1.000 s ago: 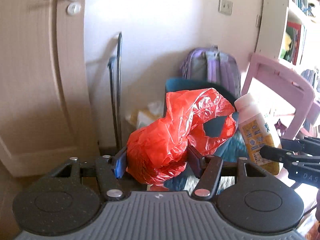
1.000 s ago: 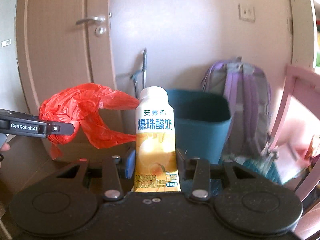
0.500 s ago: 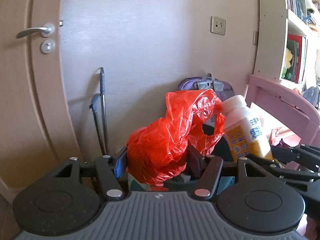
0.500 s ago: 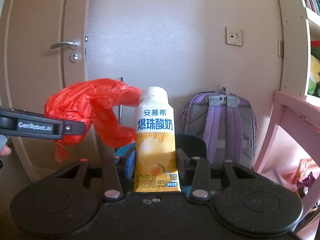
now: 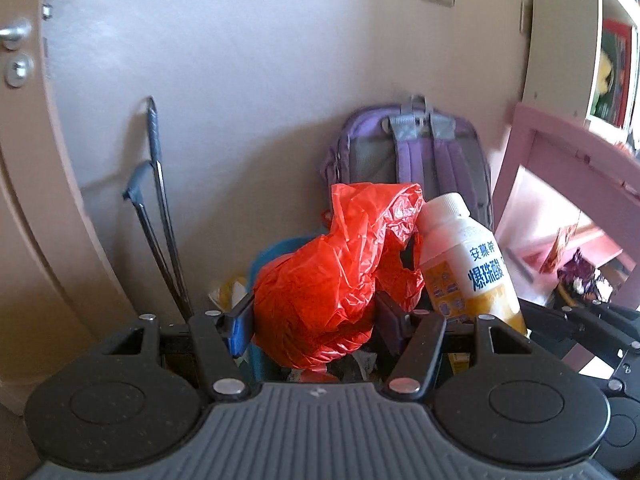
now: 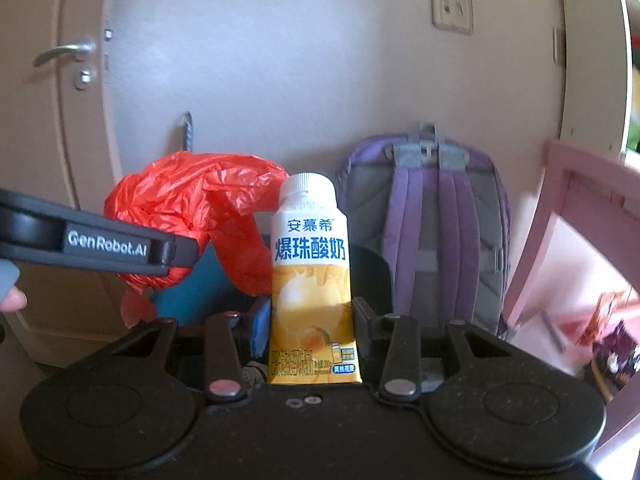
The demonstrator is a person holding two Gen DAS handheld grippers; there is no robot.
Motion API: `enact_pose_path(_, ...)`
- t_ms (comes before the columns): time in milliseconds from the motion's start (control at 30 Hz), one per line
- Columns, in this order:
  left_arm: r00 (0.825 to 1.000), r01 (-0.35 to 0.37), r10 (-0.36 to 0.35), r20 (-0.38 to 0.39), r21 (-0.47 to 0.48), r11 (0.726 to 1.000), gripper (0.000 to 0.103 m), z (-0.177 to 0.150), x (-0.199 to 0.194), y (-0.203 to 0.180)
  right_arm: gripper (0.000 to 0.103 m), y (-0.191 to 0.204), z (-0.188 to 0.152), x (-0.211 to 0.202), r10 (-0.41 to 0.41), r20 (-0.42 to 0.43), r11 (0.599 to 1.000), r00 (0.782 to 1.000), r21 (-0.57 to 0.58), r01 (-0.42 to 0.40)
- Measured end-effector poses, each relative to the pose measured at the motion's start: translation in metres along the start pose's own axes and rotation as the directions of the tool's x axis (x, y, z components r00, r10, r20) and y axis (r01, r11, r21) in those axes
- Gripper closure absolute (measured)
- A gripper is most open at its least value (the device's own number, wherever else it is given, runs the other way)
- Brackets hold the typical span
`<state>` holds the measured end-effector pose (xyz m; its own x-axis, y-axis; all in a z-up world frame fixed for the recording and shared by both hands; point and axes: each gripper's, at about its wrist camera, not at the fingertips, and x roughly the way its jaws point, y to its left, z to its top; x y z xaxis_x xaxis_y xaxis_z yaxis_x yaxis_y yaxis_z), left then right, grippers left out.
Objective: Collect trash
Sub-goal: 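Open both tools inside the bin to drop the bag and bottle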
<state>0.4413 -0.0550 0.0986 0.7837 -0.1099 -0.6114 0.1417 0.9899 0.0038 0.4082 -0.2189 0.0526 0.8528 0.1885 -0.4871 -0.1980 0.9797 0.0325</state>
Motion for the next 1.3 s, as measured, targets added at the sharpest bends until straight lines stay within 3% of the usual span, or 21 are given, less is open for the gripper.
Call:
enact_pose_path(300,0.994,0.0,0.002,-0.111,0.021,1.0,0.042,-0.01,0.053,-0.009,0.062,-0.001,-0.009,0.023,-0.002,-0.069,0.999,0.998,-0.045,-0.001)
enact_pose_path(667,0.977,-0.001,0.009,-0.212,0.041,0.999,0.041,-0.021,0.081,-0.012,0.061,0.002,-0.014,0.026,0.02,-0.104,0.994,0.994,-0.103,-0.03)
enact_pose_path(800,0.981,0.006,0.001,-0.195,0.037,0.999,0.031,-0.023,0.073,-0.012,0.06,0.0,-0.016,0.021,0.025,-0.103,0.994,0.994,-0.1,-0.035)
enact_pose_path(1300,0.993,0.004,0.003,-0.115,0.059,0.998,0.024,-0.034,-0.009,-0.002,0.055,0.006,-0.015,-0.042,0.054,-0.061,0.996,0.997,-0.071,-0.058)
